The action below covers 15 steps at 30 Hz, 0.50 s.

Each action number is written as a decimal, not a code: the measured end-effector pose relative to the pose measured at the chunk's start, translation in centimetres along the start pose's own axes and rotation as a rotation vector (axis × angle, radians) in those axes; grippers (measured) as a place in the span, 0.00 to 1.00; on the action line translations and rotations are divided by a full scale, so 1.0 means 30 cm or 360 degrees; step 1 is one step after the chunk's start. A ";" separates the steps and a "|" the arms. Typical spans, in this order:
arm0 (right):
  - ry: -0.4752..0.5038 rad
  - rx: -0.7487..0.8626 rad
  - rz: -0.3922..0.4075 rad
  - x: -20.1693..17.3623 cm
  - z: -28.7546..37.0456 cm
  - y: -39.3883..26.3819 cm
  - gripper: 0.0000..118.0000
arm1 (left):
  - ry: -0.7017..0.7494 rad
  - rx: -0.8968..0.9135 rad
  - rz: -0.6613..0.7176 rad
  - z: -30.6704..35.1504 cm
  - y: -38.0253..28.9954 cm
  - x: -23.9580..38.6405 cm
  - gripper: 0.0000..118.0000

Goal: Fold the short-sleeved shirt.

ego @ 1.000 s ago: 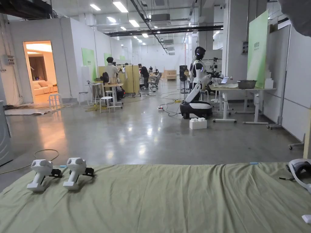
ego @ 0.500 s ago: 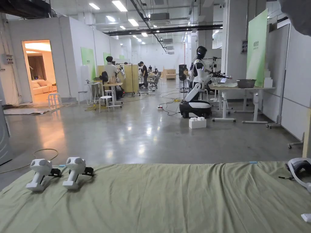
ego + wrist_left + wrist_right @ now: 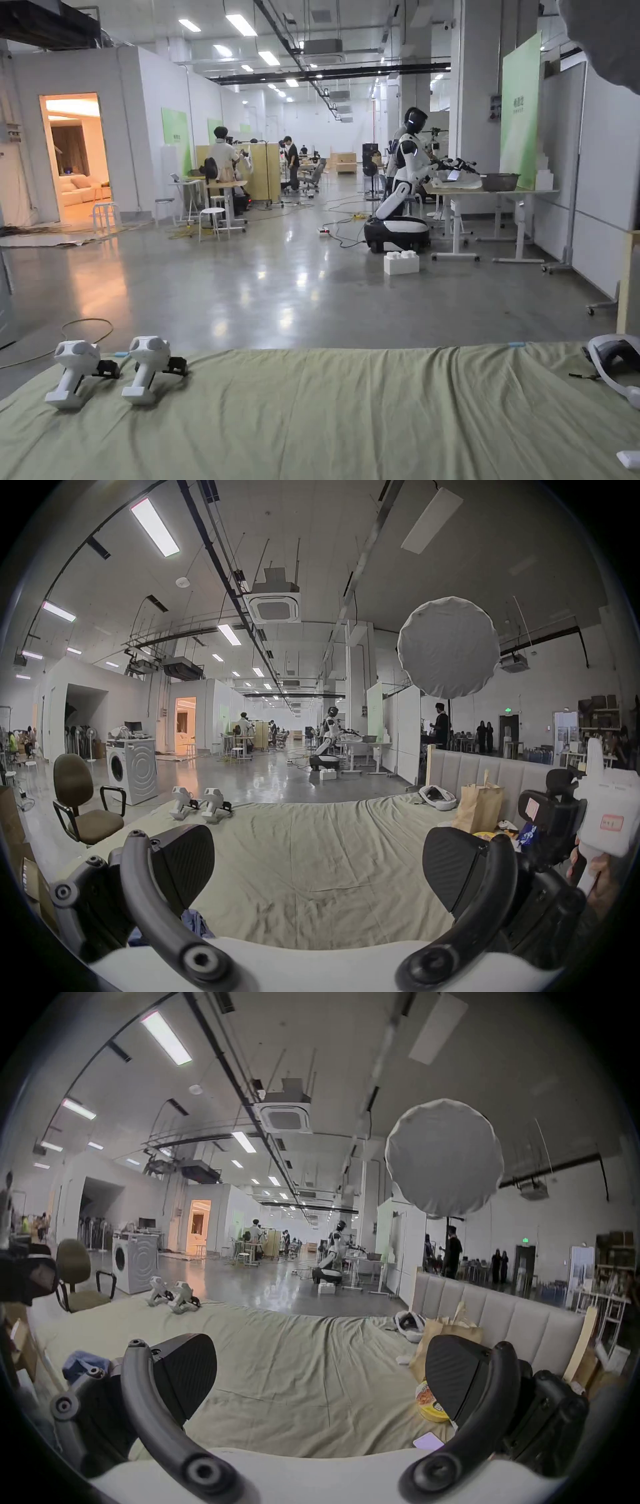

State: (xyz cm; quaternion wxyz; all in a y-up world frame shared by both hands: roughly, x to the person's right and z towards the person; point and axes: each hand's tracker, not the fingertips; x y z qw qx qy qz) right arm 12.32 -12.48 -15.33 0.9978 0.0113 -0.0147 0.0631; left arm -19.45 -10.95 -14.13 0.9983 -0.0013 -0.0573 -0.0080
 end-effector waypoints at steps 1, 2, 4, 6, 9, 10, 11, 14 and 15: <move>0.0016 -0.0009 -0.0003 -0.003 0.002 0.002 1.00 | -0.0006 -0.0001 0.0021 -0.001 0.003 -0.007 1.00; 0.0046 -0.0001 -0.0015 -0.006 0.006 0.001 1.00 | -0.0014 0.0000 0.0042 -0.001 0.006 -0.012 1.00; 0.0120 0.0028 -0.0061 0.001 0.013 -0.001 1.00 | -0.0016 0.0012 0.0058 0.004 0.007 -0.016 1.00; 0.0169 0.0044 -0.0088 0.005 0.019 0.003 1.00 | 0.0000 0.0027 0.0055 0.011 0.011 -0.018 1.00; 0.0170 0.0062 -0.0074 0.005 0.020 0.006 1.00 | 0.0023 0.0029 0.0043 0.014 0.011 -0.019 1.00; 0.0167 0.0069 -0.0066 0.004 0.022 0.008 1.00 | 0.0028 0.0030 0.0043 0.014 0.011 -0.020 1.00; 0.0171 0.0071 -0.0059 0.003 0.021 0.009 1.00 | 0.0032 0.0033 0.0045 0.015 0.010 -0.020 1.00; 0.0208 0.0051 -0.0072 0.002 0.017 0.010 1.00 | 0.0031 0.0024 0.0059 0.015 0.009 -0.024 1.00; 0.0228 0.0046 -0.0086 0.002 0.016 0.009 1.00 | 0.0032 0.0026 0.0059 0.016 0.008 -0.024 1.00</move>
